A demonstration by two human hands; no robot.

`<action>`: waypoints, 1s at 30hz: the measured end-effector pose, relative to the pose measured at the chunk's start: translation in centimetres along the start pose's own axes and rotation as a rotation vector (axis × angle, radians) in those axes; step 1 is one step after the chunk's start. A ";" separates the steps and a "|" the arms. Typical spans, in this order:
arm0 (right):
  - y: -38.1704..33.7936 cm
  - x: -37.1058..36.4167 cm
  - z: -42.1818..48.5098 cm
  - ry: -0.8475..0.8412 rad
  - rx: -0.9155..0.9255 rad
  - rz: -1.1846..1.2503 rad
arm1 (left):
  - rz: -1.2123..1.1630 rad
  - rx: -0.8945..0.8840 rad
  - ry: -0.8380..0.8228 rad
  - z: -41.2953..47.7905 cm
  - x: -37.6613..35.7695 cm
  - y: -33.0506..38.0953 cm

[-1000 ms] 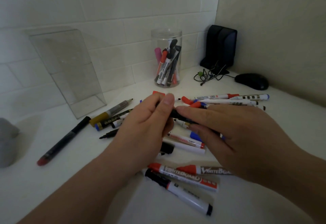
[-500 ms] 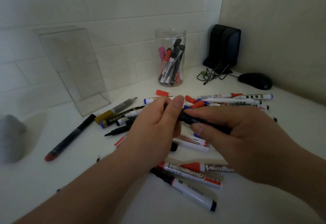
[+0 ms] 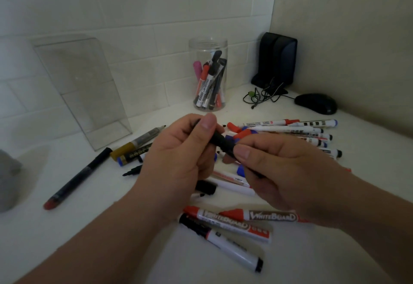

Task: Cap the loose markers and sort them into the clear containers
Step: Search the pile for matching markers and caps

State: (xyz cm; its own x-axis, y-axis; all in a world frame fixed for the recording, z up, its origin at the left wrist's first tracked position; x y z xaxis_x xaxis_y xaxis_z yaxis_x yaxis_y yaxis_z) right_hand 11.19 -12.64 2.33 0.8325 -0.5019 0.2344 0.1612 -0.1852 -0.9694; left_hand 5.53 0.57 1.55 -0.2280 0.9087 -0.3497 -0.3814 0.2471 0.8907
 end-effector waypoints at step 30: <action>1.4 -3.5 3.6 0.102 -0.057 -1.083 | -0.658 -0.012 0.821 -0.3 8.0 2.8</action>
State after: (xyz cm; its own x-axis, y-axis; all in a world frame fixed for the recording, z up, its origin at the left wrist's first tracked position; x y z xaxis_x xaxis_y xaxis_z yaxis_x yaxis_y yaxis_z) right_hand 10.42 -8.16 -0.10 0.2154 -0.1164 0.9696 0.7554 -0.6094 -0.2410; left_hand 2.39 8.41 1.17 -0.5077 0.0881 -0.8570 -0.6584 0.6019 0.4519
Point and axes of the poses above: each hand's wrist, its own z-axis towards the middle knuckle, its own x-axis out of the back of the hand, y = z × x, the point moved 6 cm from there along z, towards the middle knuckle, and after that the axes turned 6 degrees about -z, right-handed, at the moved point
